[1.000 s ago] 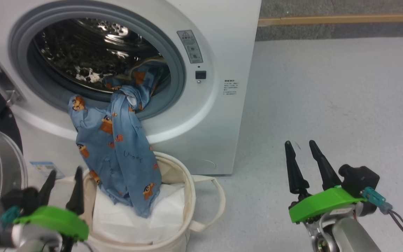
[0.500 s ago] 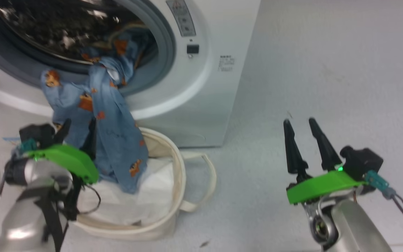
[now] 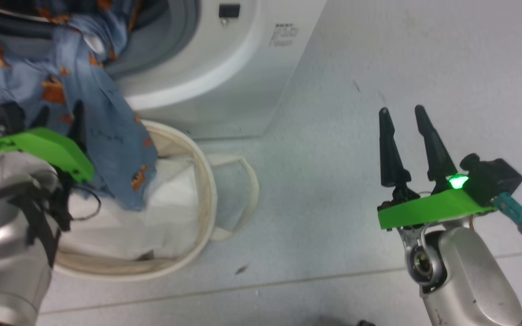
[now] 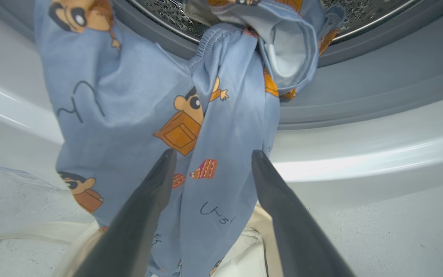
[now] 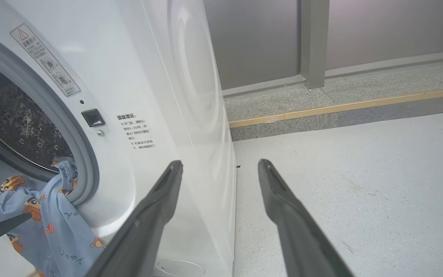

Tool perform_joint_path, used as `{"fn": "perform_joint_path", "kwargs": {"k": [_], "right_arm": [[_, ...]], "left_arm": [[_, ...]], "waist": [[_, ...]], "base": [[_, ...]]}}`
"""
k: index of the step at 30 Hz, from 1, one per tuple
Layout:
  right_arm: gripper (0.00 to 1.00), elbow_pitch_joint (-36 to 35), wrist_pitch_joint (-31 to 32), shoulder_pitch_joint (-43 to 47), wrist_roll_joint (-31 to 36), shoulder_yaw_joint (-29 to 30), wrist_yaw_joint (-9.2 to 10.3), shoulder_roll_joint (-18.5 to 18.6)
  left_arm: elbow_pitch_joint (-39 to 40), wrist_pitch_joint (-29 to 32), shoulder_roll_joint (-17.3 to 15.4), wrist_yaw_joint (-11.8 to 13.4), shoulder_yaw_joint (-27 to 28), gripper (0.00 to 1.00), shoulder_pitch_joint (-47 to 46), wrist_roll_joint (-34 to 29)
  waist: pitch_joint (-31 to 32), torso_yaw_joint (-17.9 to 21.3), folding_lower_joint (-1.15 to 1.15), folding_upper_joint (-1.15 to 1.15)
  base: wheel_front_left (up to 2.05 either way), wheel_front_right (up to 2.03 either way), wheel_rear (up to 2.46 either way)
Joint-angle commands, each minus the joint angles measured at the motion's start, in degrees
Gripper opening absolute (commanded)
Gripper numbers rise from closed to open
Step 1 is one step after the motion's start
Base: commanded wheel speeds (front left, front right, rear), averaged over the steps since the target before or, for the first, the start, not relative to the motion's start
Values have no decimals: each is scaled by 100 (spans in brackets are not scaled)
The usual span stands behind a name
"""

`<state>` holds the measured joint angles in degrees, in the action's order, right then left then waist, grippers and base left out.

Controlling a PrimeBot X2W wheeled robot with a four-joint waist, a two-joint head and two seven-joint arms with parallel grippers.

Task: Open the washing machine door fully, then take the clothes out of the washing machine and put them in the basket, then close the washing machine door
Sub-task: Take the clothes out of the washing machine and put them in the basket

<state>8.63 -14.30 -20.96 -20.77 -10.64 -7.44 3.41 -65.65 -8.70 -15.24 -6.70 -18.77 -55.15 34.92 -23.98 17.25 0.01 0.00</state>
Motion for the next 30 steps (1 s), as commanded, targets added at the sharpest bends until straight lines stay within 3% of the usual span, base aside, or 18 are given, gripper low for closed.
{"fn": "perform_joint_path", "kwargs": {"k": [1, 17, 18, 19, 30], "right_arm": [[100, -237, -70, -99, -12, -64, -5, -51], [100, -470, -70, -182, 35, 123, -5, -53], [100, -471, -70, -183, 37, 126, -5, -53], [100, -459, -70, -185, 45, 120, -5, -53], [100, -312, -70, -156, 102, 58, -5, -53]], "left_arm": [[-1, -22, -269, -45, 170, 100, -272, 73], [-134, -145, -501, -78, -278, 100, -1058, 556], [-120, -189, -502, -78, -313, 35, -1064, 593], [-89, -209, -488, -78, -377, 0, -1044, 713], [81, -472, -516, -79, -862, 0, -764, 1084]], "waist": [[-328, 110, -1, 0], [-1022, 36, -1, 0], [-1025, 28, -1, 0], [-1013, 18, -1, 0], [-740, -58, -1, 0]], "base": [[0, 0, 0], [0, 0, 0], [0, 0, 0], [0, 0, 0], [0, 0, 0]]}}
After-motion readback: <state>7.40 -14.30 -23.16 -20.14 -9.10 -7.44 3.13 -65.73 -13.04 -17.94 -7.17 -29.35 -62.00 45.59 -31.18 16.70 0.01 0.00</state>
